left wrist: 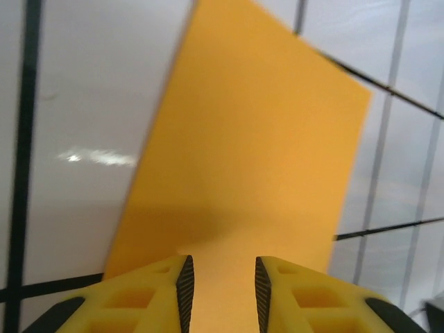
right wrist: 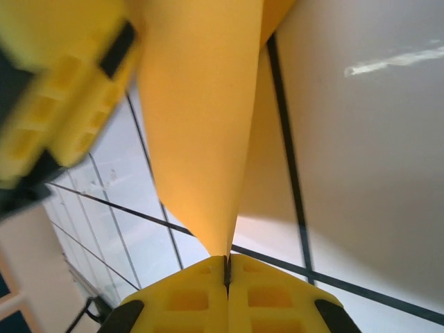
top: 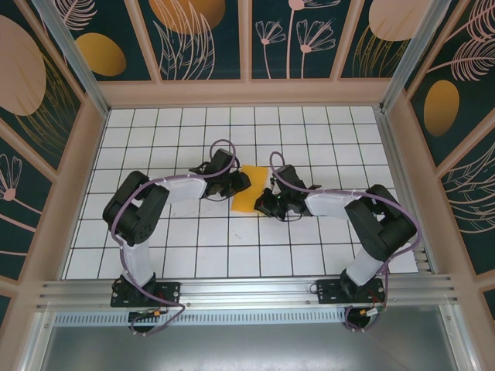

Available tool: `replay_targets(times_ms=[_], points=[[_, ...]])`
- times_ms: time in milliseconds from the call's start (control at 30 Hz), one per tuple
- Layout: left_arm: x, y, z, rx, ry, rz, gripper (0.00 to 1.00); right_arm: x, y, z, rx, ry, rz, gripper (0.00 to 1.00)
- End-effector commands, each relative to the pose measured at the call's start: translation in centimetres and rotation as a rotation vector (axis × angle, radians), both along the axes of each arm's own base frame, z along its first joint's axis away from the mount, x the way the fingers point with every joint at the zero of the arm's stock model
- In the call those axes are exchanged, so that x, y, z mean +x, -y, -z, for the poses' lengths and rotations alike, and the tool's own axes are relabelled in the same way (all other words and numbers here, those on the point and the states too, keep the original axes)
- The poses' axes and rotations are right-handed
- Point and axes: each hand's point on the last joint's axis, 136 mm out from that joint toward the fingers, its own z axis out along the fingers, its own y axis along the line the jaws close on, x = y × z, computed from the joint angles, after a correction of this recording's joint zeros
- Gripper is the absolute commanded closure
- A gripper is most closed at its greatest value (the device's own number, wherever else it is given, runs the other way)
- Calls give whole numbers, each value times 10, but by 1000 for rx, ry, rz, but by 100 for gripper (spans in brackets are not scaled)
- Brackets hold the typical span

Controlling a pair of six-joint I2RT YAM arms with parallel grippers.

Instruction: Fold a paper plane with a square sheet of paper (pick it up from the middle)

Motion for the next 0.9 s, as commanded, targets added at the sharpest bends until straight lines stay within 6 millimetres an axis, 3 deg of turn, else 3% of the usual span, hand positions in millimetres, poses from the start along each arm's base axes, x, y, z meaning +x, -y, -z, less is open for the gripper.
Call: replay_targets(times_ms=[0,267,533,867], points=[[14,10,-31,-85,87,53,65,-6,5,-7,-21,4,-71,100],[20,14,-8,-54,35,100,68,-14,11,-5,-31,-24,-108,100],[16,-2,21,74,-15,91,72,4,2,-19,30,10,-76,100],[12,-8,32,109,-33,99,72,27,-17,-37,105,56,-82,100]])
